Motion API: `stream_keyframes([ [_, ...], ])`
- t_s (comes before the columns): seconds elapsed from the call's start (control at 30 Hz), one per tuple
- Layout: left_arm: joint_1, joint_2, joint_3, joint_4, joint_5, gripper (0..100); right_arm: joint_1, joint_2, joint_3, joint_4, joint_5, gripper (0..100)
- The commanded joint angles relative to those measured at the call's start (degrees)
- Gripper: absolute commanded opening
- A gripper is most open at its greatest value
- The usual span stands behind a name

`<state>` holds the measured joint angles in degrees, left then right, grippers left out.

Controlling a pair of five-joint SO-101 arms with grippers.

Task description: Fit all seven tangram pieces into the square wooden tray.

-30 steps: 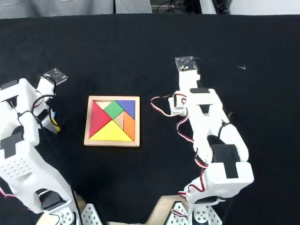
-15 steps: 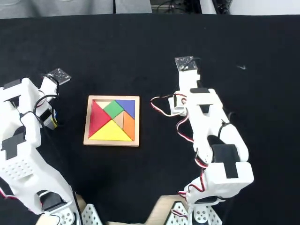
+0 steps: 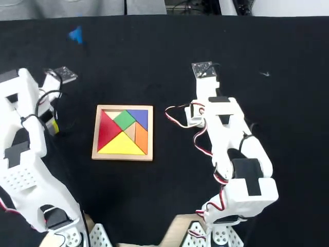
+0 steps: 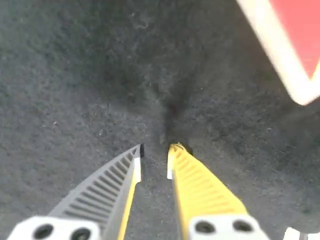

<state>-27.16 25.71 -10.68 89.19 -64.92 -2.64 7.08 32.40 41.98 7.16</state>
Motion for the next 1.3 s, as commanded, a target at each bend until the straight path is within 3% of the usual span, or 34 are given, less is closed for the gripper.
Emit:
stream_keyframes([
  [0.0,1.63,-0.44,-4.7,2.73,-0.35,10,0.35,-0.22,-2.33,-0.88,-0.35,1.1],
  [0.67,1.36,-0.44,-5.23,2.9,0.88,10,0.35,-0.22,-2.33,-0.88,-0.35,1.1],
  [0.73,1.98,-1.32,-7.08,2.99,5.89,10,0.35,-0.22,-2.33,-0.88,-0.35,1.1],
  [0.87,5.05,-12.31,-14.2,6.68,23.38,10,0.62,-1.19,-2.33,-0.44,-0.35,1.1],
  [1.0,10.07,-29.8,-10.95,7.47,32.26,10,0.7,-4.18,-0.57,-0.44,-0.35,1.1],
  [1.13,15.25,-48.35,5.49,3.16,40.35,10,0.7,-9.36,2.15,-0.44,-0.62,1.1],
  [1.27,16.57,-69.45,33.45,-9.93,47.91,10,0.97,-19.38,4.62,2.11,-0.79,1.1],
])
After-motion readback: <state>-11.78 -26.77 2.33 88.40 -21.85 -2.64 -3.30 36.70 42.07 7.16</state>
